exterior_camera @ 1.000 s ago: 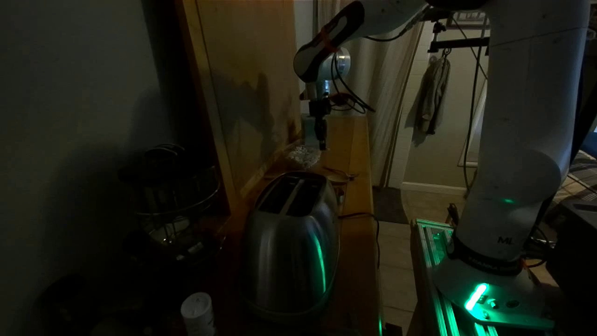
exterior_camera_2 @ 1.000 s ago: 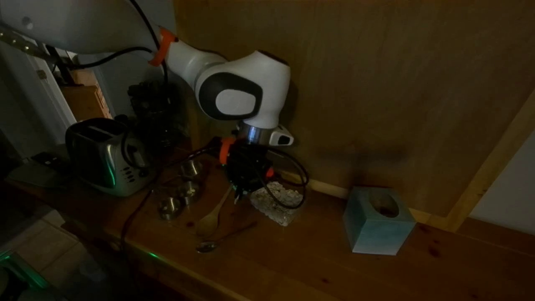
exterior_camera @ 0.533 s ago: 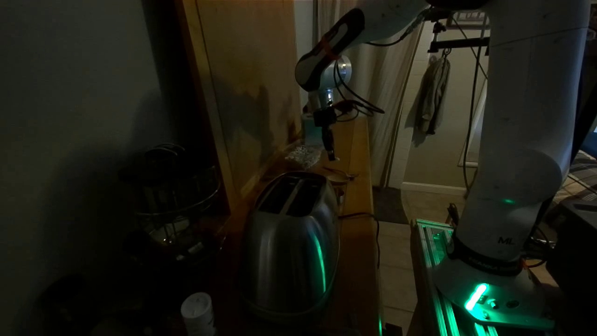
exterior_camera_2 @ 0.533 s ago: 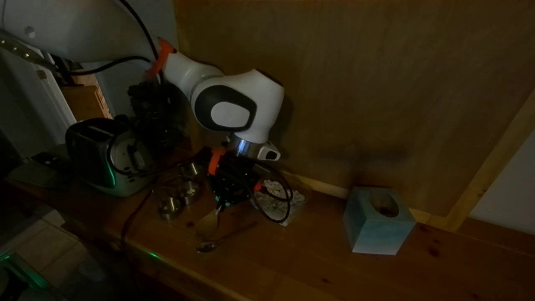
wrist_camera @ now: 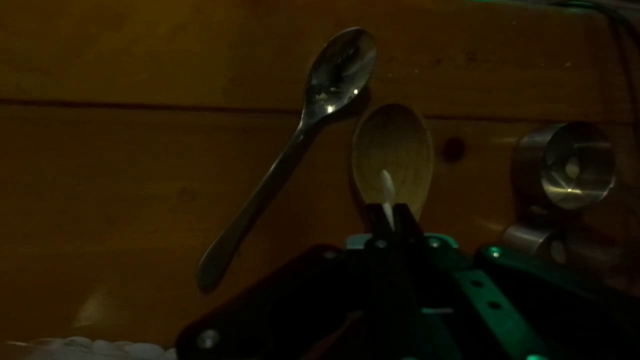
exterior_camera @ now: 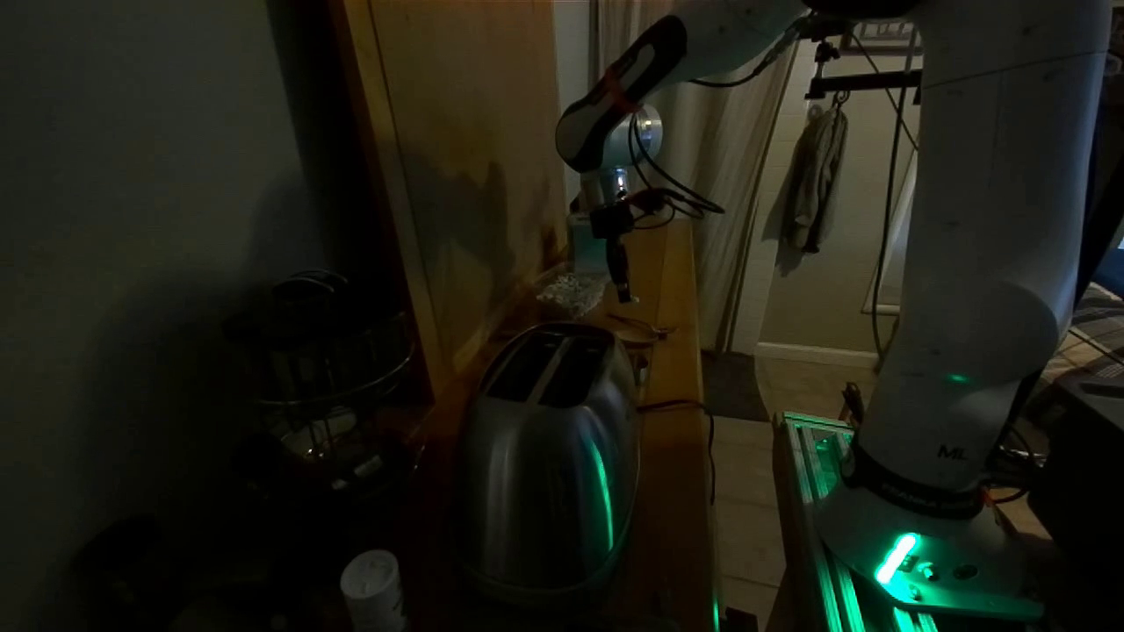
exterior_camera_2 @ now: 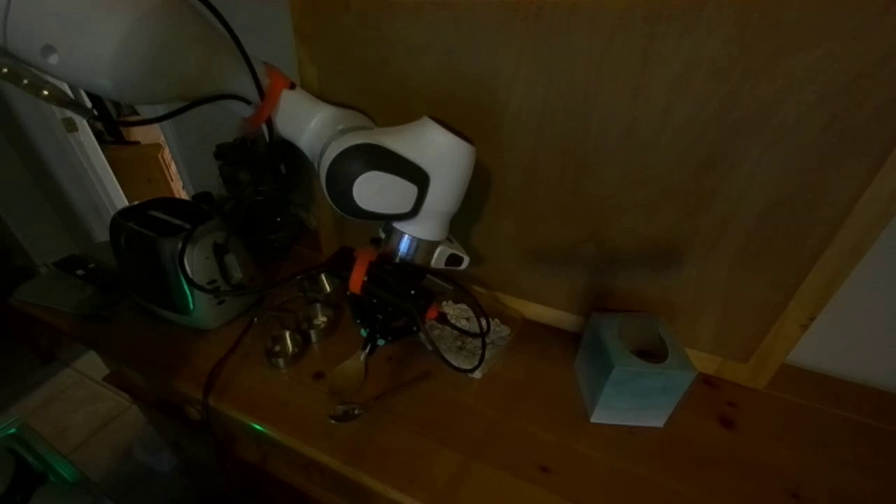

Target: Place one white object from the clear bowl on the wooden spoon., use the spoon to place the object in the large measuring cup.

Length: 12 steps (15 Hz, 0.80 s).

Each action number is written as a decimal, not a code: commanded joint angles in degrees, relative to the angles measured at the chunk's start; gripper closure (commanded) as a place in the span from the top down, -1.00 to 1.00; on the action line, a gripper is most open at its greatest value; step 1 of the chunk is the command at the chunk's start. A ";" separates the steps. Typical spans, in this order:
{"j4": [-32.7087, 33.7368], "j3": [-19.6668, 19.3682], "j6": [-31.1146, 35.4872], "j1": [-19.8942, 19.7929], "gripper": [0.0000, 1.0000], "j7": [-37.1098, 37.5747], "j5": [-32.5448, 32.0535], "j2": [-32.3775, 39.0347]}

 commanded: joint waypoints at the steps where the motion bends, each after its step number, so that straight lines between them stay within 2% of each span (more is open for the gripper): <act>1: -2.66 0.03 1.70 1.08 -0.97 -0.62 1.06 -0.65; 7: -6.31 0.73 0.91 2.42 -0.97 -2.03 1.40 -1.67; 12: -7.75 0.52 1.92 3.49 -0.97 -1.63 -0.78 -1.95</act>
